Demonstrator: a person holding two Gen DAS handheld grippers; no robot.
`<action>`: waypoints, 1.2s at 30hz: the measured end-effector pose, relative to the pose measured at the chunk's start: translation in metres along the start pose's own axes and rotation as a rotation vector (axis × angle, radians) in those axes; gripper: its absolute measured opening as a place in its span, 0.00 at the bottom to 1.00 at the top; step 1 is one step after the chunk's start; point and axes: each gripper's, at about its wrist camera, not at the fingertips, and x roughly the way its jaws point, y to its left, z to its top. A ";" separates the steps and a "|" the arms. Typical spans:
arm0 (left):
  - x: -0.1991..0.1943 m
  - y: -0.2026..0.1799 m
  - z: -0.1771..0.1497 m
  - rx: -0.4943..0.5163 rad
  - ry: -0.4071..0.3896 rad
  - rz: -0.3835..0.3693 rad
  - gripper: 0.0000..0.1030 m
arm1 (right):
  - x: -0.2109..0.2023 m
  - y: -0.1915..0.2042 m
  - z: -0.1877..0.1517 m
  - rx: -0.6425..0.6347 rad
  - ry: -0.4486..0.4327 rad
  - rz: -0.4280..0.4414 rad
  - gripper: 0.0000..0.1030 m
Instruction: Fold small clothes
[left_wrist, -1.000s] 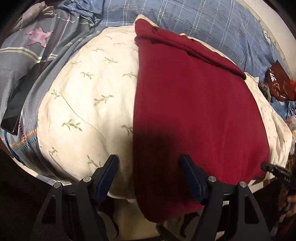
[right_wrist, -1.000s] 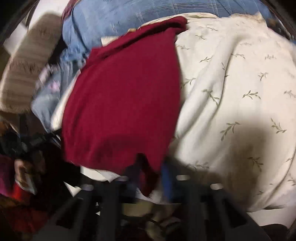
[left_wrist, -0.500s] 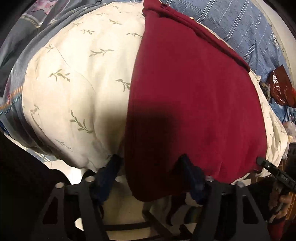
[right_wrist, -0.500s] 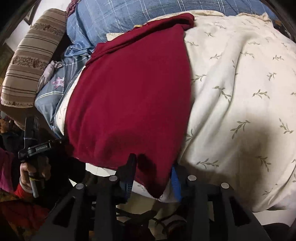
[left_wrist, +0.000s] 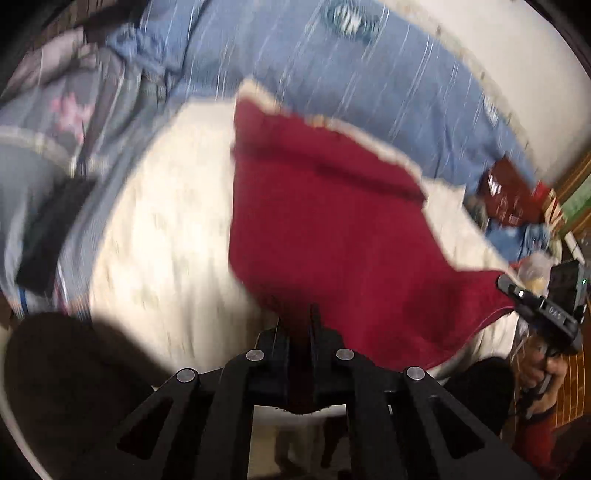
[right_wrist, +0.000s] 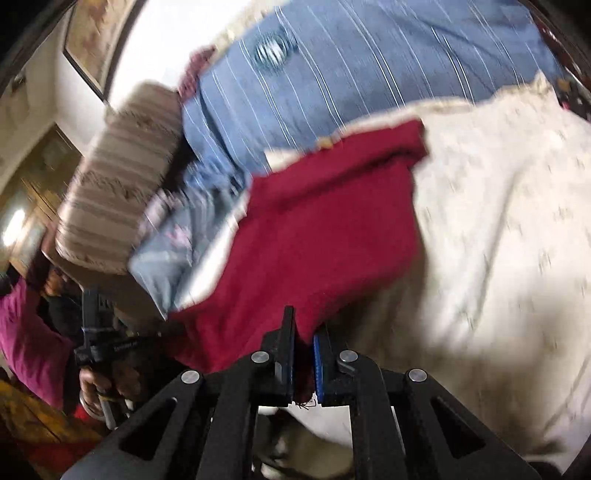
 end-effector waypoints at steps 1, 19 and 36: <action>-0.003 0.000 0.013 -0.005 -0.031 -0.004 0.06 | 0.001 0.002 0.011 -0.002 -0.031 0.010 0.07; 0.166 0.015 0.194 -0.102 -0.148 0.093 0.06 | 0.131 -0.069 0.208 0.109 -0.153 -0.099 0.07; 0.229 0.042 0.240 -0.130 -0.130 0.049 0.47 | 0.170 -0.105 0.244 0.107 -0.188 -0.186 0.60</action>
